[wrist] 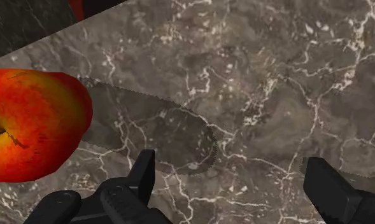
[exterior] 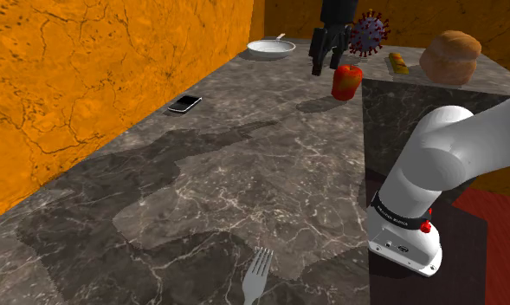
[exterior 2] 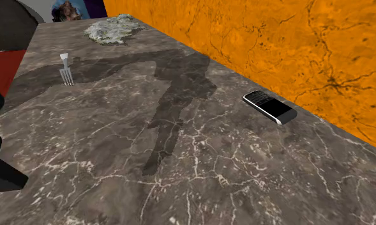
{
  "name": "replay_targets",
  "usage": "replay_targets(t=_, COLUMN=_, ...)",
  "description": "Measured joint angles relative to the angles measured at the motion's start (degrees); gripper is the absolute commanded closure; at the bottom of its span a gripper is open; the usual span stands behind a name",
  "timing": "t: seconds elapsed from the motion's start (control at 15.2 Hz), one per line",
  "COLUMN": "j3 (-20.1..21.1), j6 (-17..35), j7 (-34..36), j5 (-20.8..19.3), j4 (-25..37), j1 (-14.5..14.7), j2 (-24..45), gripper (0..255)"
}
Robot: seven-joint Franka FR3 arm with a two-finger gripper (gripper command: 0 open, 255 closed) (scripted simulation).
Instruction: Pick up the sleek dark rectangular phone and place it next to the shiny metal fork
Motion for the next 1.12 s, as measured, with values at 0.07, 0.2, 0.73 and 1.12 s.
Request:
replay_targets(t=0.07, j3=0.0, j6=0.0, j7=0.0, j5=0.0, j4=0.0, j1=0.0, j2=0.0, gripper=0)
replay_targets(t=0.2, j3=1.9, j6=1.1, j7=3.2, j5=1.4, j4=0.2, j1=0.1, j2=1.2, gripper=0)
replay_targets(t=0.73, j3=12.3, j6=8.8, j7=23.1, j5=7.8, j4=4.5, j1=-0.7, j2=11.6, gripper=0)
replay_targets(t=1.12, j3=18.9, j6=14.8, j7=37.9, j5=8.8, j4=11.3, j1=-2.4, j2=23.0, gripper=0)
